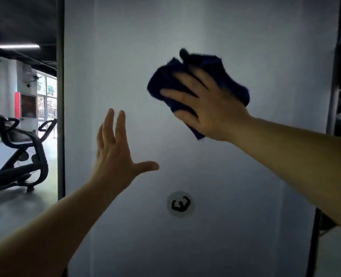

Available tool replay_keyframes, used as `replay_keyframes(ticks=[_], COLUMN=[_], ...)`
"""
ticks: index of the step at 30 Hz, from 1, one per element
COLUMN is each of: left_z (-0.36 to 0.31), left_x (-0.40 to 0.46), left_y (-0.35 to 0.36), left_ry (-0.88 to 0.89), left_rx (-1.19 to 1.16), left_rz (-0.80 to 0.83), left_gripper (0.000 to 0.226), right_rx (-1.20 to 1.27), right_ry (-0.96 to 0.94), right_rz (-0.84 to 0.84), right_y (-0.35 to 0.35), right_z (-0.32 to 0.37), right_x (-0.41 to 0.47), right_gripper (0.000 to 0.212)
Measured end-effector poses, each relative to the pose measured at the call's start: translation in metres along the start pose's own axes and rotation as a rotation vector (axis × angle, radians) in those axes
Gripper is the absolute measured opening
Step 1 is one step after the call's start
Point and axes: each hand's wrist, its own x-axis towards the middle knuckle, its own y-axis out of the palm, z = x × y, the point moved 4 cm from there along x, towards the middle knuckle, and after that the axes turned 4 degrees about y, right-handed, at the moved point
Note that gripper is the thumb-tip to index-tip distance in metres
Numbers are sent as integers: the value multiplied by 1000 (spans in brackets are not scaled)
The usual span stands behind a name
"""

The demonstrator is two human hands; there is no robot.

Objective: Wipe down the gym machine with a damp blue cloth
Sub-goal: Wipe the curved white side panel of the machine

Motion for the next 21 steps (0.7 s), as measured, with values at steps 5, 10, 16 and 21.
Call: replay_keyframes(ticks=[5,10,16,21], left_z=[31,48,52,65], left_x=[-77,-135,-157,-168], left_y=[43,69,75,87], left_ry=[-93,-10,-165,-187], left_rx=[-75,61,43,-58], left_rz=[-21,167,184,126], left_gripper=[126,140,147,142], right_rx=[13,114,102,238], right_ry=[-126,-348,-6,-237], right_rz=[24,162,99,162], right_y=[47,54,63,80], right_z=[105,93,156,166], right_x=[-65,-107,-167,-153], right_gripper=[51,48,54,51])
